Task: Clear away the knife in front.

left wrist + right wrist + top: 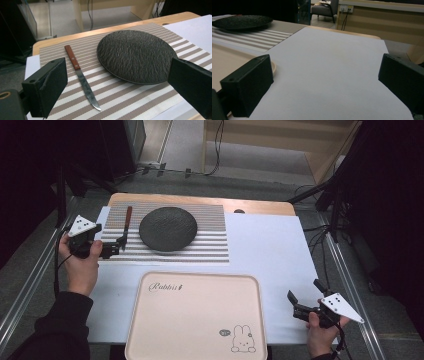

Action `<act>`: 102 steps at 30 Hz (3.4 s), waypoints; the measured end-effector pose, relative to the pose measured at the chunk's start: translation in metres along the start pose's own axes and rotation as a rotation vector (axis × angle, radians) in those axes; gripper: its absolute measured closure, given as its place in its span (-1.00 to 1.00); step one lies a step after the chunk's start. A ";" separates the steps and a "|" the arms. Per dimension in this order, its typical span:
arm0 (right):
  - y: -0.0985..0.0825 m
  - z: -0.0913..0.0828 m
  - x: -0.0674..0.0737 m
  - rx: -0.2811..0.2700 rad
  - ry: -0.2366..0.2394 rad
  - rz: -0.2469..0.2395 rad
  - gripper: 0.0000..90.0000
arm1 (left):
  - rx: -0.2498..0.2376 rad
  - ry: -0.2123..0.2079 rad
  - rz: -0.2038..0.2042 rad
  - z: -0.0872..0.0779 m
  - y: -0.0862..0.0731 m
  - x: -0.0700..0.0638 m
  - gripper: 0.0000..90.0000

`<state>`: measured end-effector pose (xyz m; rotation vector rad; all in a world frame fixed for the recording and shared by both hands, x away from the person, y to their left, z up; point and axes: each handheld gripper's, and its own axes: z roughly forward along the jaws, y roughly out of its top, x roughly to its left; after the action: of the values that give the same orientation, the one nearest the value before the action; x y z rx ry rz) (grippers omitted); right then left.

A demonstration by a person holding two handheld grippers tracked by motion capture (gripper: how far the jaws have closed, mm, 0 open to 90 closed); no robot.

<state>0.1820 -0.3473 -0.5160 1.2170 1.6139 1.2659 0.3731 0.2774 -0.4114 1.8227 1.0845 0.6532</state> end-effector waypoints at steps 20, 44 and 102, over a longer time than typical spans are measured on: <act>0.000 -0.002 -0.003 -0.007 0.037 0.025 -1.00 | 0.128 0.008 -0.052 0.051 0.015 0.027 -0.95; 0.000 -0.001 -0.001 0.002 0.023 0.008 -1.00 | 0.380 0.098 -0.126 0.127 0.031 0.044 -0.51; 0.000 0.001 0.001 0.020 0.001 0.005 -1.00 | 0.480 0.192 -0.158 0.149 0.014 0.054 0.72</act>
<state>0.1832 -0.3460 -0.5160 1.2332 1.6286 1.2572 0.5206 0.2582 -0.4681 2.0738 1.6038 0.5091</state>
